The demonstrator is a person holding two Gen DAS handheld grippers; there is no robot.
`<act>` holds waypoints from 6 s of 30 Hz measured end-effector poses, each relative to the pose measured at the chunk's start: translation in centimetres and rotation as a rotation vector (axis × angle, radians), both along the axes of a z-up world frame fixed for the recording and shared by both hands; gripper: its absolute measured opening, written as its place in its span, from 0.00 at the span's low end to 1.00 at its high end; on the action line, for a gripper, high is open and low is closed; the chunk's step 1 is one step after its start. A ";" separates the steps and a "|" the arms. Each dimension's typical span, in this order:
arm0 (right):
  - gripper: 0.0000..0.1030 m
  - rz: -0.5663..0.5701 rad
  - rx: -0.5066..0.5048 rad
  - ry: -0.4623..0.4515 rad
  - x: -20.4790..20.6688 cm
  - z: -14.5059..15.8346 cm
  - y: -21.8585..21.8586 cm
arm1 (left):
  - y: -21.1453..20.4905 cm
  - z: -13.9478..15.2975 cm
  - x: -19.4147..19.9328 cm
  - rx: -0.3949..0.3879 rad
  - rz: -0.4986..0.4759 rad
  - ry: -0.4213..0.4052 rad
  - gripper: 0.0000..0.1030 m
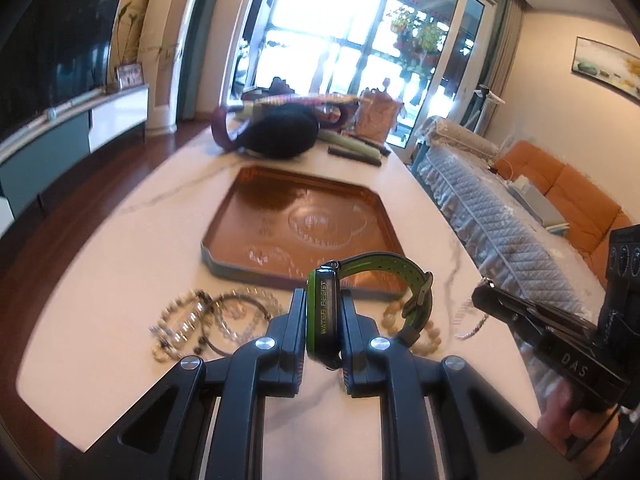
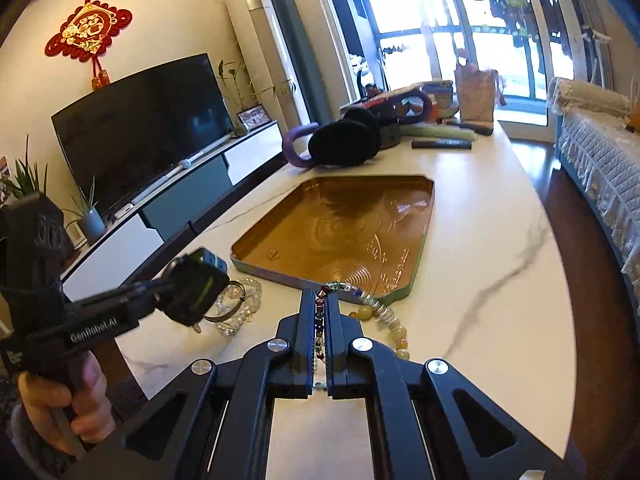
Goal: Organize jewelry
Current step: 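Carry the watch with the left tool while the right tool carries the chain bracelet over the copper tray, then open the left tool to drop the watch while the right tool drops the chain bracelet into the tray, then move the left tool to the silver bangle while the right tool reaches the yellow bead bracelet, then grasp the silver bangle with the left tool while the right tool grasps the yellow bead bracelet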
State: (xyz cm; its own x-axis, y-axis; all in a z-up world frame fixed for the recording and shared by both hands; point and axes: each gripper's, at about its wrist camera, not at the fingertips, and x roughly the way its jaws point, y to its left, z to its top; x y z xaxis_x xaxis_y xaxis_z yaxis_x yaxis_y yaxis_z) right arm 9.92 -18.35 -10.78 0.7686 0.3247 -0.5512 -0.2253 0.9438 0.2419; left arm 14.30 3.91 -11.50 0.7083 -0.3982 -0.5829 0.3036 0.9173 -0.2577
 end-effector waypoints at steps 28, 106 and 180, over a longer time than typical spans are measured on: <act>0.04 -0.055 -0.069 -0.185 5.2 12.4 2.8 | -2.8 10.9 2.9 0.131 0.043 -0.300 0.15; 0.85 -0.020 -0.058 0.091 5.4 -3.1 0.0 | 6.2 -5.7 3.8 0.123 0.178 0.133 0.91; 0.67 -0.090 -0.163 0.228 6.6 -7.4 -1.0 | 1.6 -6.9 7.0 0.251 0.009 0.104 0.61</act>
State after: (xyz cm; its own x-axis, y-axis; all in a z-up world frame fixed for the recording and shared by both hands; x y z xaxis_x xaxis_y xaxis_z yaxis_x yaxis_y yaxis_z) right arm 16.55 -19.32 -18.19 0.6409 0.1535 -0.7521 -0.0962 0.9881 0.1196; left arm 21.26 5.55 -18.35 0.6422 -0.2261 -0.7324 0.2794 0.9588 -0.0510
